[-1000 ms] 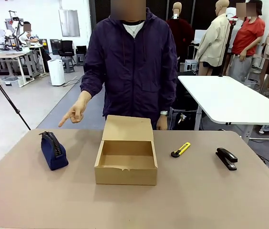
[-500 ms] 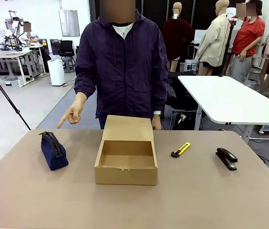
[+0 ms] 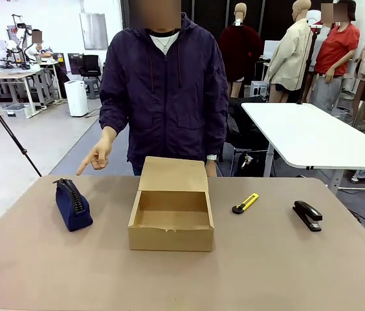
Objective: Pack the items into the box.
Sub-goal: Pick up the item indicated by the person and place it inside the Mailer Box.
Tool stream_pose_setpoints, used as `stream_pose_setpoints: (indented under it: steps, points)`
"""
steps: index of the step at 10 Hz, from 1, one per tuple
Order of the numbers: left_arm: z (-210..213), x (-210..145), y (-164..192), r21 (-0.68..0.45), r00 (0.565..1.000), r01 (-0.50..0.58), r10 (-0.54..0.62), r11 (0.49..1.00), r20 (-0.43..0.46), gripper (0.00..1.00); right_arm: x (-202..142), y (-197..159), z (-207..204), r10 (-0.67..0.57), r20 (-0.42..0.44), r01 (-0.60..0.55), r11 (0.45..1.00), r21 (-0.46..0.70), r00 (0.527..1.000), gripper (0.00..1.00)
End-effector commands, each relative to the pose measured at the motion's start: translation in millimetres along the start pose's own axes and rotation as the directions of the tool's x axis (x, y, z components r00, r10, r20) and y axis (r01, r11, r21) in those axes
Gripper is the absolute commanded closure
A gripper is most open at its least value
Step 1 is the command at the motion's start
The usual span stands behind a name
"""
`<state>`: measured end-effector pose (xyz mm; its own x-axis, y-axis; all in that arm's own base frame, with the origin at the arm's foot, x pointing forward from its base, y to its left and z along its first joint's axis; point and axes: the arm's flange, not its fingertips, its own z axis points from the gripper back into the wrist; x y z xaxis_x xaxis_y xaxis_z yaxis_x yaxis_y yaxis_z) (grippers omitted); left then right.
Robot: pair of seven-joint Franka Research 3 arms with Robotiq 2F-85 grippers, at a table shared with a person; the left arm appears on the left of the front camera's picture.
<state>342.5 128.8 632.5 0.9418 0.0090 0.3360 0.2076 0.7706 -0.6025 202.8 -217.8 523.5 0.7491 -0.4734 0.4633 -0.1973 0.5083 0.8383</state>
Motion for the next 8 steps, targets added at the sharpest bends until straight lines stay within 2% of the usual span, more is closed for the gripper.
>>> stream_pose_setpoints:
  steps: [1, 3, 4, 5, 6, 7, 8]
  points:
    - [-33.4, 30.7, -31.7, 0.132, 0.995, -0.092, 0.095, 0.987, -0.021, 0.00, 4.1, 2.4, 0.8, 0.026, 0.014, -0.026, 0.999, 0.023, 1.000, 0.00]
    - [-87.4, 47.7, -59.7, 0.355, 0.992, -0.085, 0.112, 0.931, -0.055, 0.00, 4.1, 2.4, 0.8, 0.026, 0.014, -0.026, 0.999, 0.023, 1.000, 0.00]
    - [-106.8, 53.4, -61.5, 0.444, 0.989, -0.123, 0.146, 0.888, -0.018, 0.00, 4.1, 2.4, 0.8, 0.026, 0.014, -0.026, 0.999, 0.023, 1.000, 0.00]
    - [-125.2, 57.2, -60.3, 0.493, 0.982, -0.117, 0.174, 0.862, -0.072, 0.00, 4.1, 2.4, 0.8, 0.026, 0.014, -0.026, 0.999, 0.023, 1.000, 0.00]
    - [-137.9, 61.5, -58.2, 0.522, 0.978, -0.117, 0.189, 0.845, -0.087, 0.00, 4.1, 2.4, 0.8, 0.026, 0.014, -0.026, 0.999, 0.023, 1.000, 0.00]
    - [-136.5, 64.7, -59.8, 0.499, 0.979, -0.105, 0.176, 0.860, -0.098, 0.00, 4.1, 2.4, 0.8, 0.026, 0.014, -0.026, 0.999, 0.023, 1.000, 0.00]
    - [-136.7, 59.6, -64.1, 0.490, 0.988, -0.095, 0.142, 0.867, -0.060, 0.00, 4.1, 2.4, 0.8, 0.026, 0.014, -0.026, 0.999, 0.023, 1.000, 0.00]
